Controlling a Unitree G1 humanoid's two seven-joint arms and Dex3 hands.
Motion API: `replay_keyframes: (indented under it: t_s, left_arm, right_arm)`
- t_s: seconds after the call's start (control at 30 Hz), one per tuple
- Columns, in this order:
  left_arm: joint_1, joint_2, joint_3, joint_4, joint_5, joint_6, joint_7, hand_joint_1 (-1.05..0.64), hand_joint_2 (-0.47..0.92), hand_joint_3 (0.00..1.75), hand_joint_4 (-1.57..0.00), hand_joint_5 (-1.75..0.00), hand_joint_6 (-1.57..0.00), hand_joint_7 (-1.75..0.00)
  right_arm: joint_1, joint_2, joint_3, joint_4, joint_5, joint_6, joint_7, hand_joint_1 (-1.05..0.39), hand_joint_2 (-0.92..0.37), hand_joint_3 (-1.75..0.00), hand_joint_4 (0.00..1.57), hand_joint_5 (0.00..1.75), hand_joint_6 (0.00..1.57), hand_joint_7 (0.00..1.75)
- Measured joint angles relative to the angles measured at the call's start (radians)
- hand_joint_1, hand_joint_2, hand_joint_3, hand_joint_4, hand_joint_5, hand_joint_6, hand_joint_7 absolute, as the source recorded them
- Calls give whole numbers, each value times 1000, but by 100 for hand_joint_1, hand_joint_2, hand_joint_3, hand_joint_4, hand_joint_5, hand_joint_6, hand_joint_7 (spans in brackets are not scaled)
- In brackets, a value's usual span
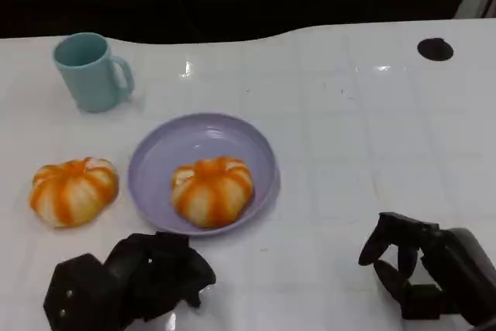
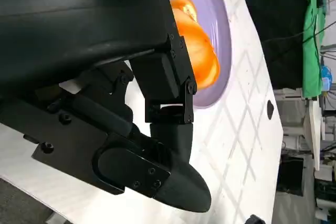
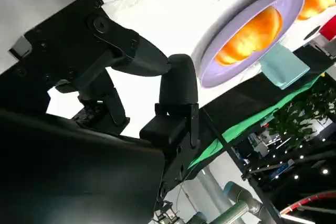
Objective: Grasp the bread from the table and place it into the plate.
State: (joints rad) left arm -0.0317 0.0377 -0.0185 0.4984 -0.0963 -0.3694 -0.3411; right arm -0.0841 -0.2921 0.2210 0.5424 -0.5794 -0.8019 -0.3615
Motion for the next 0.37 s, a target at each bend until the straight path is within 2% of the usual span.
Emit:
replay_keyframes:
  t_s: [0.37]
  left_arm:
    - [2, 5, 1, 1, -5, -4, 0, -104, 84, 0, -87, -152, -129, -74]
  right_arm:
    - [-2, 1, 7, -5, 3, 8, 13, -30, -42, -117, 85, 175, 63, 155]
